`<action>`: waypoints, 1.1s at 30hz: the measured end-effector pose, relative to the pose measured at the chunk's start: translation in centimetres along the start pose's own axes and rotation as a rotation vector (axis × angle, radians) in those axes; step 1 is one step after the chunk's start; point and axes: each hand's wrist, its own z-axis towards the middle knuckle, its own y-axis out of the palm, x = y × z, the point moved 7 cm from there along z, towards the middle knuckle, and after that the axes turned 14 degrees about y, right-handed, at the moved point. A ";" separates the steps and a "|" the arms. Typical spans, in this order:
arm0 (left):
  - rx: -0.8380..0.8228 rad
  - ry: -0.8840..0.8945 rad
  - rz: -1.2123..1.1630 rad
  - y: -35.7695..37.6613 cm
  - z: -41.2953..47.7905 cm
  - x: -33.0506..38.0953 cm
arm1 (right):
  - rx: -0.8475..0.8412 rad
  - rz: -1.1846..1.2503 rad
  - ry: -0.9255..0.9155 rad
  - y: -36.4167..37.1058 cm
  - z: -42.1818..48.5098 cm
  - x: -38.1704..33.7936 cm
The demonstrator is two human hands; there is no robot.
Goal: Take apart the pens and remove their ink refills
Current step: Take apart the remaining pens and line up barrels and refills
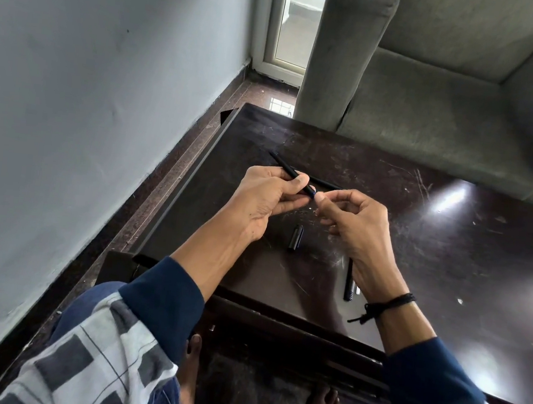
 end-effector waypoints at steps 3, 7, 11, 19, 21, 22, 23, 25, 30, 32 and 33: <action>0.002 0.000 0.002 0.0 0.0 0.0 | -0.008 0.006 0.028 0.1 0.0 0.0; 0.006 -0.005 0.008 -0.2 0.1 -0.1 | -0.017 -0.003 0.011 0.1 0.1 0.1; 0.005 0.000 0.006 -0.1 0.1 -0.1 | -0.034 -0.005 -0.020 0.1 0.1 -0.2; 0.003 -0.002 0.010 -0.1 0.1 -0.1 | -0.018 -0.004 0.021 0.1 0.2 0.1; 0.001 -0.003 0.009 -0.1 0.1 -0.2 | -0.020 -0.016 -0.007 0.0 0.2 0.0; -0.001 -0.001 0.007 -0.2 0.1 -0.1 | -0.025 -0.018 -0.019 0.1 0.2 -0.1; -0.003 0.001 0.007 -0.2 0.1 -0.1 | -0.031 -0.012 -0.025 0.1 0.1 -0.2; -0.003 0.004 0.009 -0.2 0.1 -0.1 | -0.030 0.006 -0.013 0.1 0.0 -0.2; 0.001 -0.005 0.010 -0.2 0.1 0.0 | -0.015 -0.014 0.036 0.2 0.1 0.2; 0.000 -0.009 0.012 -0.2 0.1 -0.1 | -0.022 -0.008 0.029 0.2 0.2 0.2; 0.002 -0.011 0.014 -0.2 0.1 -0.1 | -0.023 -0.005 0.019 0.1 0.2 0.1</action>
